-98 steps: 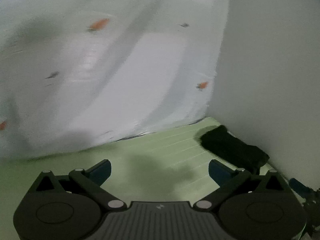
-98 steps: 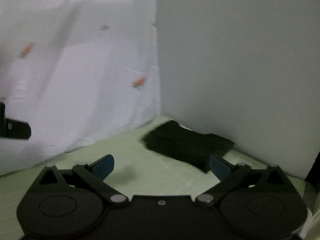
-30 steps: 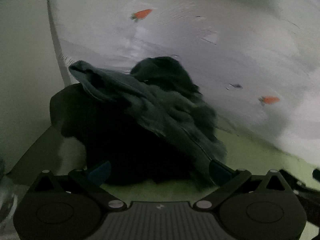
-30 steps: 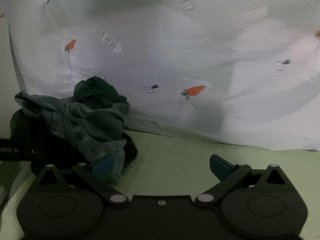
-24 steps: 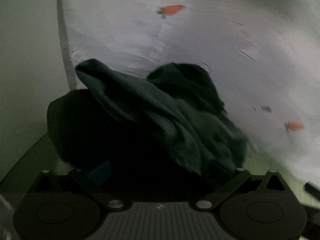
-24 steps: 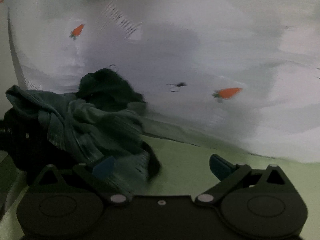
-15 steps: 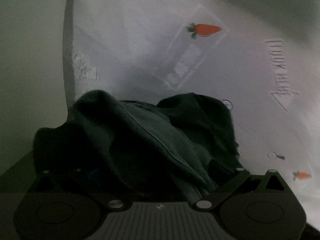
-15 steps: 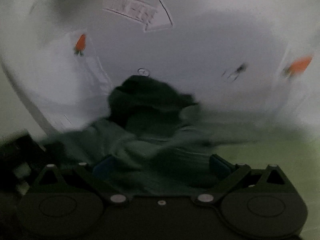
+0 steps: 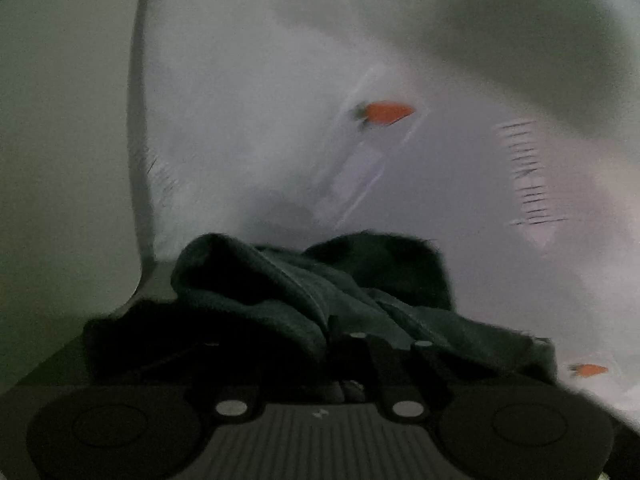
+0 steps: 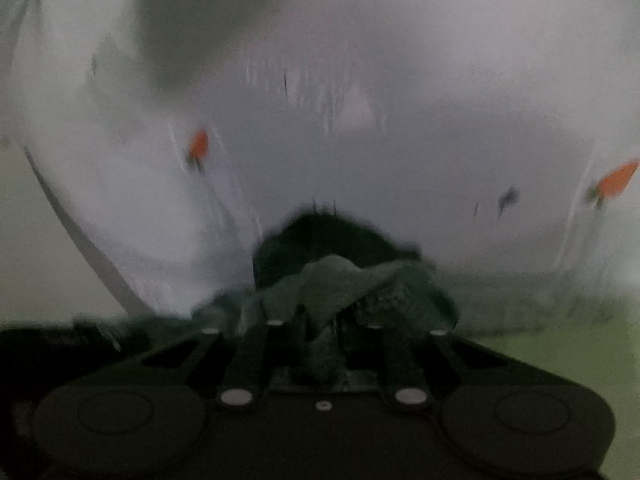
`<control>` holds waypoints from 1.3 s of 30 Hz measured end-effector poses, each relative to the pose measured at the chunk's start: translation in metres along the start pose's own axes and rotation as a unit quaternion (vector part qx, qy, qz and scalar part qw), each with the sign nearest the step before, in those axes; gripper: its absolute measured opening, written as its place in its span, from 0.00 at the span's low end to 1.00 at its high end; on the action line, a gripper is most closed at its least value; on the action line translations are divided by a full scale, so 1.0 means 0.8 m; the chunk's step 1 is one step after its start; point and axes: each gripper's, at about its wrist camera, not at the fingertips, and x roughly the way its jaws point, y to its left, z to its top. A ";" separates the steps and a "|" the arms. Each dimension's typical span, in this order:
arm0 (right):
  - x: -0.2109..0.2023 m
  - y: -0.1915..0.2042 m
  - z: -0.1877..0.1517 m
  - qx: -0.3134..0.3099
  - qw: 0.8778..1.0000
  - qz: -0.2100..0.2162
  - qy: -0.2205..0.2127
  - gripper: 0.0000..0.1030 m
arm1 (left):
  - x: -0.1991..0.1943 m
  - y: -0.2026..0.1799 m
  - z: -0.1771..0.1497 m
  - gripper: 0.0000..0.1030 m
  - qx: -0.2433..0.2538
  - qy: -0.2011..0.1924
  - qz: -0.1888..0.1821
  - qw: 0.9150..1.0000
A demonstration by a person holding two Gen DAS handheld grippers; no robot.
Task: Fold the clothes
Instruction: 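Grasp the blue jeans with both grippers and lift them from the pile, then lay the blue jeans on the table and open both grippers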
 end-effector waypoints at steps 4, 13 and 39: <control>-0.075 -0.002 0.041 -0.006 0.998 0.011 -0.063 0.13 | -0.066 -0.041 0.010 0.07 0.042 -0.045 -0.030 0.998; -0.302 -0.011 0.110 -0.036 0.976 0.015 -0.216 0.12 | -0.269 -0.133 0.019 0.06 0.083 -0.159 -0.135 0.975; -0.702 -0.318 0.050 -0.082 0.961 -0.165 -0.205 0.00 | -0.408 -0.386 -0.379 0.06 0.160 0.104 -0.174 0.966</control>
